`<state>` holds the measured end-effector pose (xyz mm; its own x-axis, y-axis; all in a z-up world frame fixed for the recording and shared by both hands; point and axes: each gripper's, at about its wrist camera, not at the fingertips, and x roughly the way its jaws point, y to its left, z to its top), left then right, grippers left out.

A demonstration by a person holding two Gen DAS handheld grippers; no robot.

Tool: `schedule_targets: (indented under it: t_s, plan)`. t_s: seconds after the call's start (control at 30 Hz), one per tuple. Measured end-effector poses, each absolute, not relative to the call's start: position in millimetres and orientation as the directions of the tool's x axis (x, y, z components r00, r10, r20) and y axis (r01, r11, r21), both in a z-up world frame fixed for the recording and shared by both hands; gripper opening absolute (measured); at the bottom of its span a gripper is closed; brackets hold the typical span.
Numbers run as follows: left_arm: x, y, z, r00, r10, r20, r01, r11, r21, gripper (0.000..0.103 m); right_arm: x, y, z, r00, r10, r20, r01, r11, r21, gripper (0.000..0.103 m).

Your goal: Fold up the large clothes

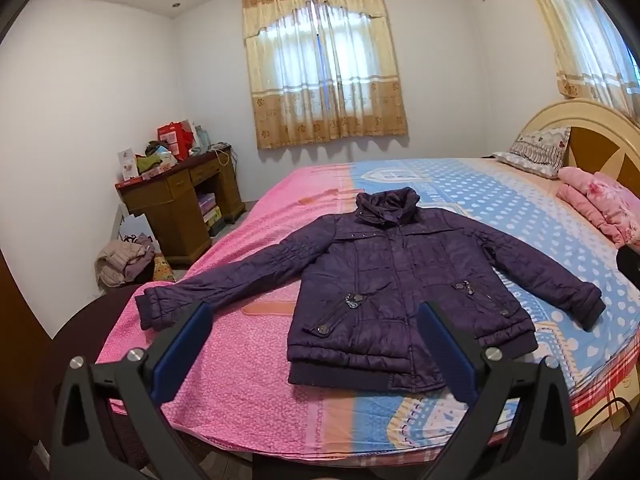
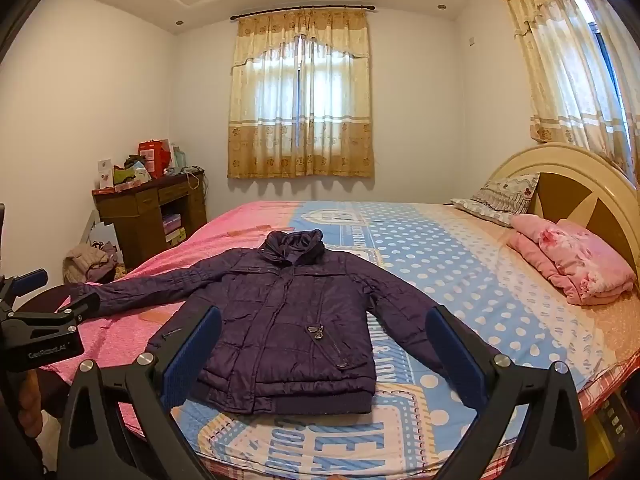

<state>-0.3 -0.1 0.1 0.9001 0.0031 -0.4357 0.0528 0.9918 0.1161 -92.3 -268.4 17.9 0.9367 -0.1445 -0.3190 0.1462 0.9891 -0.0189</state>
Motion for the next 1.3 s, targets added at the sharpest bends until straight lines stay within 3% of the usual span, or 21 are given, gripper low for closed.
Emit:
schedule_targets:
  t_s: [1.3]
  plan:
    - [0, 0, 3, 0.897, 0.001, -0.442, 0.059, 0.991, 0.122, 0.103, -87, -266, 11, 0.925, -0.157, -0.346, 0.157, 0.987, -0.027, 0.102]
